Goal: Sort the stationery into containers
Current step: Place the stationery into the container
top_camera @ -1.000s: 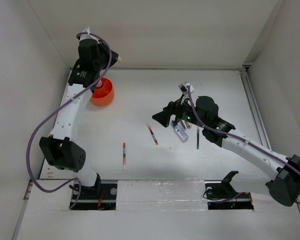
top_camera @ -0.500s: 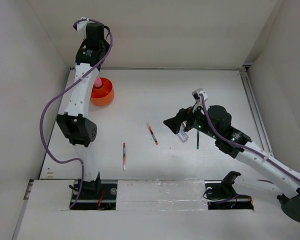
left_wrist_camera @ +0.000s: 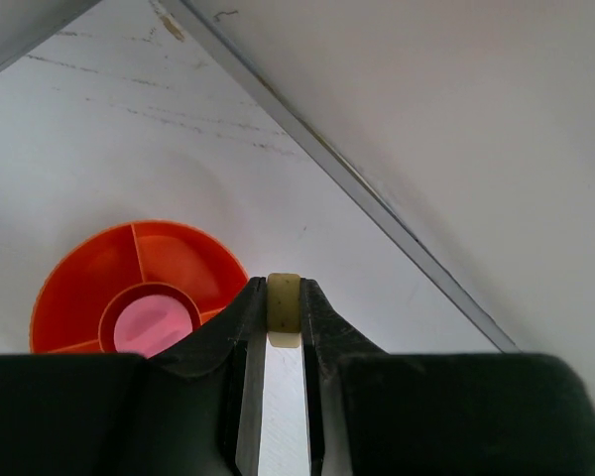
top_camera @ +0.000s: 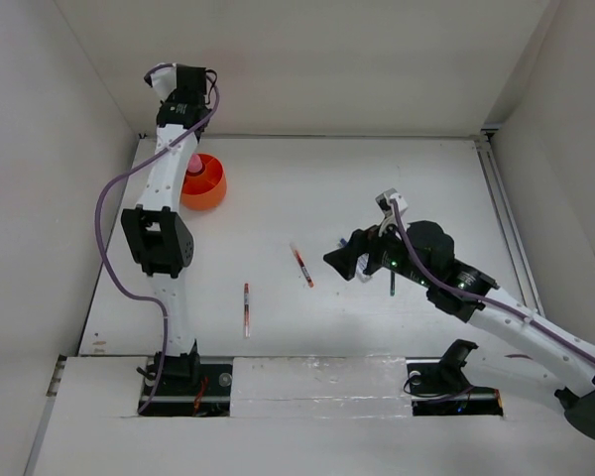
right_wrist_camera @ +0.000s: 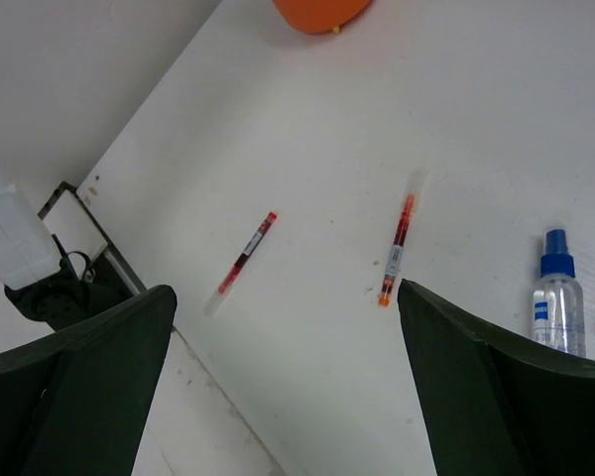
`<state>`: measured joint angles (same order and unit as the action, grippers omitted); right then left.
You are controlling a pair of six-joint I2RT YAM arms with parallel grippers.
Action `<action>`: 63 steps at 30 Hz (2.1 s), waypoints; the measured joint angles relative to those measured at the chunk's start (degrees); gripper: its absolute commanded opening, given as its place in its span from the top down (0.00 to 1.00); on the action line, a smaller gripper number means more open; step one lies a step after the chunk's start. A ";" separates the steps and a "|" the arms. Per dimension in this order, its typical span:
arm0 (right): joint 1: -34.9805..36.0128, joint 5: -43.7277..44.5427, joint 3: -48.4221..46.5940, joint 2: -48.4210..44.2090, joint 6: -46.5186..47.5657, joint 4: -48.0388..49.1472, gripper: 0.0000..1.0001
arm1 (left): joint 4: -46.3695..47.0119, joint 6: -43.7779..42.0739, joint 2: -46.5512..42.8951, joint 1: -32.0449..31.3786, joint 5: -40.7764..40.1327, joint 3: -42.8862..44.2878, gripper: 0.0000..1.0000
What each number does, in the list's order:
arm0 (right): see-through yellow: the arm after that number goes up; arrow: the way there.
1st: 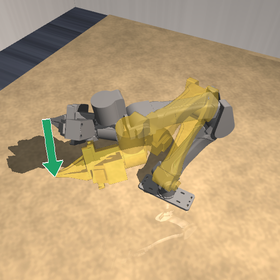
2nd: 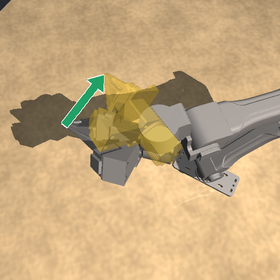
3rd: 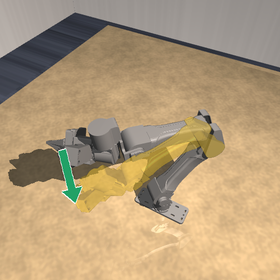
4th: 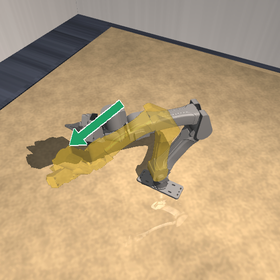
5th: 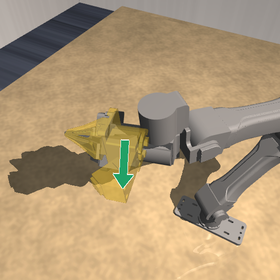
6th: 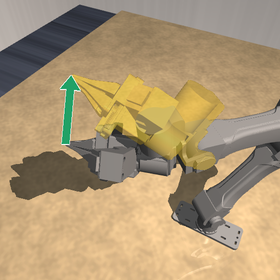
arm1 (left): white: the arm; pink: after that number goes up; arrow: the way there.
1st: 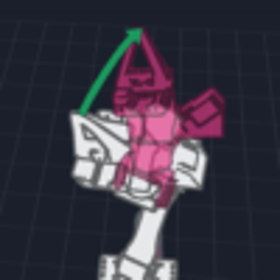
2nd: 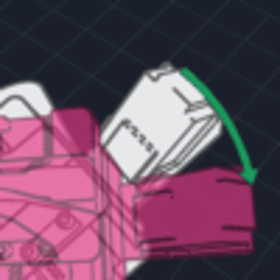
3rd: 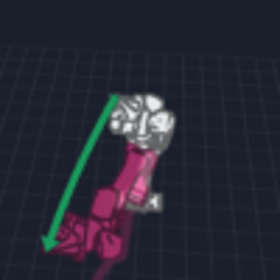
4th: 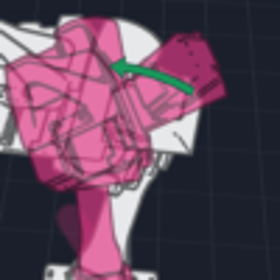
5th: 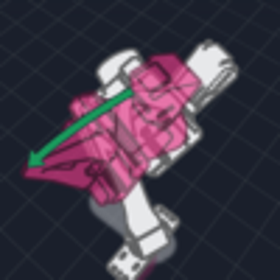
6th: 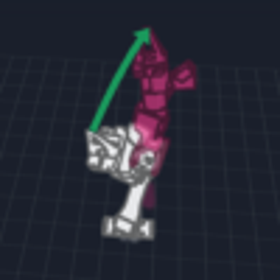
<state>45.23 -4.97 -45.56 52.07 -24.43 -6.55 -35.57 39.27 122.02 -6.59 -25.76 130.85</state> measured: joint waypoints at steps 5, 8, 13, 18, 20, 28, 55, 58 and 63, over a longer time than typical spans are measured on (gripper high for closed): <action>1.62 -0.04 2.58 -0.09 -0.96 0.48 0.00 | 1.57 0.26 2.21 1.46 -0.02 -0.02 1.00; 2.23 -0.20 3.41 -0.09 -1.16 0.44 0.00 | 2.51 0.81 3.28 1.73 -0.04 -0.94 1.00; 2.43 -1.03 3.41 -0.09 -1.22 0.81 0.00 | 3.08 1.95 5.07 1.68 -0.70 -2.71 1.00; 2.45 -1.53 3.41 -0.09 -1.22 0.98 0.00 | 3.23 3.32 5.75 1.46 -1.53 -6.10 1.00; 2.45 -1.53 3.41 -0.11 -1.18 0.98 0.00 | 3.23 3.63 5.79 1.44 -1.70 -6.99 1.00; 2.45 -1.62 4.07 -0.98 -1.05 1.05 0.00 | 3.28 4.17 6.25 1.44 -1.77 -7.08 1.00; 2.45 -1.73 5.27 -1.92 -0.83 1.01 0.00 | 2.27 4.74 8.33 1.44 -4.33 -7.10 0.90; 2.45 -1.70 5.27 -1.92 -0.83 1.01 0.00 | 1.95 4.81 8.33 1.44 -4.79 -7.15 0.79; 2.45 -1.70 5.27 -1.92 -0.83 1.01 0.00 | 2.08 4.98 8.33 1.38 -4.92 -7.50 0.65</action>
<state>47.68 -6.68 -40.29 50.15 -25.26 -5.54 -33.50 44.25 130.34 -5.21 -30.68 123.35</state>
